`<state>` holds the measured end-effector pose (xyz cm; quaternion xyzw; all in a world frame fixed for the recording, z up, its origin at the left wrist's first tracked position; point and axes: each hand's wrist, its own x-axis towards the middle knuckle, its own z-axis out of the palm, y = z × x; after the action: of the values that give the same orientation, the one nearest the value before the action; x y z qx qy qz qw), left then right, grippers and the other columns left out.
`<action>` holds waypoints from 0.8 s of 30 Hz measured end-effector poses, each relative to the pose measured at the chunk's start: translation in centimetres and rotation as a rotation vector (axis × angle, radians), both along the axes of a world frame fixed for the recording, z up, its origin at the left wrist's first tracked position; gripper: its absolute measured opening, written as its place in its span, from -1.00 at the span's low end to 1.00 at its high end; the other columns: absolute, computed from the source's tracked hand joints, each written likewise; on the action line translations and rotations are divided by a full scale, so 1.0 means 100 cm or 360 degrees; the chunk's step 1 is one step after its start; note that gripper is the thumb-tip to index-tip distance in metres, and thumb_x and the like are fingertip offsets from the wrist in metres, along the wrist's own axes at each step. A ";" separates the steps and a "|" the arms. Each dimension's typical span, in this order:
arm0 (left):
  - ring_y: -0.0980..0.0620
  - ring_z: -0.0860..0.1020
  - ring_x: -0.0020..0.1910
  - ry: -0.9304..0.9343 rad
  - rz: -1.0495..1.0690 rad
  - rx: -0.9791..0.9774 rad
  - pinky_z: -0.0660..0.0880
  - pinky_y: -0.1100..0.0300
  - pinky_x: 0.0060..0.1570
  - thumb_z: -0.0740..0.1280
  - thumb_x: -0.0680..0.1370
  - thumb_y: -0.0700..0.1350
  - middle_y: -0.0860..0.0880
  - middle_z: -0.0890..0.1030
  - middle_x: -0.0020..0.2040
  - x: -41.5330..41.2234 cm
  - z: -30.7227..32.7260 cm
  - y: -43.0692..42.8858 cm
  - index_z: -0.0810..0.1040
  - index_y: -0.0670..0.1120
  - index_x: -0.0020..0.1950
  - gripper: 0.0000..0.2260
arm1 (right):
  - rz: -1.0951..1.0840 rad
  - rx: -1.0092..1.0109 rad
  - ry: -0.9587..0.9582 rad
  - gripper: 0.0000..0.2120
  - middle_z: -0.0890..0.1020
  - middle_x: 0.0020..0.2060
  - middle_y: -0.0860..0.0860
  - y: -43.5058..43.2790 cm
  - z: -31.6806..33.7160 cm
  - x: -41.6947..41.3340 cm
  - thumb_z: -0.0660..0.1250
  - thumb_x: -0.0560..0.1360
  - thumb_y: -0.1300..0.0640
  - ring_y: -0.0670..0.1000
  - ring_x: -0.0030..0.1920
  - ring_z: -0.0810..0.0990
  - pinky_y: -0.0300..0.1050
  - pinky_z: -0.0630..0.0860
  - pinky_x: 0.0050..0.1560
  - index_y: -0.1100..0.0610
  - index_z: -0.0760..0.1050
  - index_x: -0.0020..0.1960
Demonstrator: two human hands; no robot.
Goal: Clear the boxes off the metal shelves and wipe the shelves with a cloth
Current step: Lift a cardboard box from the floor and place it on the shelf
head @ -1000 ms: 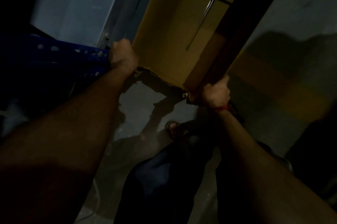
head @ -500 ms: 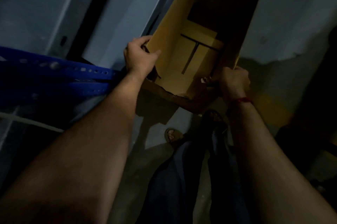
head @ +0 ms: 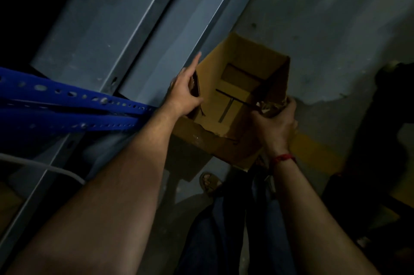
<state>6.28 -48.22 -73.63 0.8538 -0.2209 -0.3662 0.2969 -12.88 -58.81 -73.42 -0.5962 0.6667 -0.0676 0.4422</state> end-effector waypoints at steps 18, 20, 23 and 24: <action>0.07 0.55 0.30 -0.0231 0.0131 -0.0521 0.47 0.21 0.33 0.28 0.58 -0.40 -0.08 0.57 0.34 -0.006 0.213 0.042 0.23 0.23 0.57 -0.28 | 0.0373 -0.0674 0.0160 -0.36 0.66 0.12 0.14 -0.010 0.246 0.005 0.51 0.38 -0.19 0.27 0.14 0.61 0.14 0.55 0.07 -0.09 0.41 0.40; 0.18 0.63 0.06 -0.0316 0.0128 -0.0596 0.54 0.35 0.12 0.35 0.54 -0.39 0.01 0.67 0.08 -0.008 0.250 0.053 0.32 0.16 0.54 -0.31 | 0.0356 -0.0808 0.0141 -0.36 0.66 0.09 0.14 0.005 0.285 0.005 0.49 0.38 -0.22 0.26 0.12 0.62 0.15 0.57 0.05 -0.08 0.43 0.38; 0.31 0.60 0.02 -0.0513 0.0107 -0.0723 0.52 0.42 0.07 0.42 0.48 -0.37 0.16 0.62 0.06 -0.013 0.306 0.075 0.42 0.11 0.48 -0.35 | 0.0287 -0.0997 0.0111 -0.33 0.67 0.07 0.13 0.030 0.341 -0.001 0.48 0.36 -0.27 0.26 0.08 0.64 0.15 0.58 0.01 -0.08 0.43 0.39; 0.30 0.59 0.07 -0.0572 0.0095 -0.0767 0.52 0.38 0.12 0.42 0.47 -0.37 0.16 0.62 0.10 -0.015 0.324 0.083 0.44 0.10 0.46 -0.36 | 0.0264 -0.1064 0.0098 -0.33 0.67 0.07 0.13 0.040 0.359 -0.006 0.47 0.36 -0.28 0.26 0.08 0.64 0.14 0.58 0.01 -0.08 0.43 0.39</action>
<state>4.77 -39.93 -41.26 0.8159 -0.3253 -0.1373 0.4579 -13.46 -54.81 -37.52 -0.7619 0.5701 -0.2281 0.2062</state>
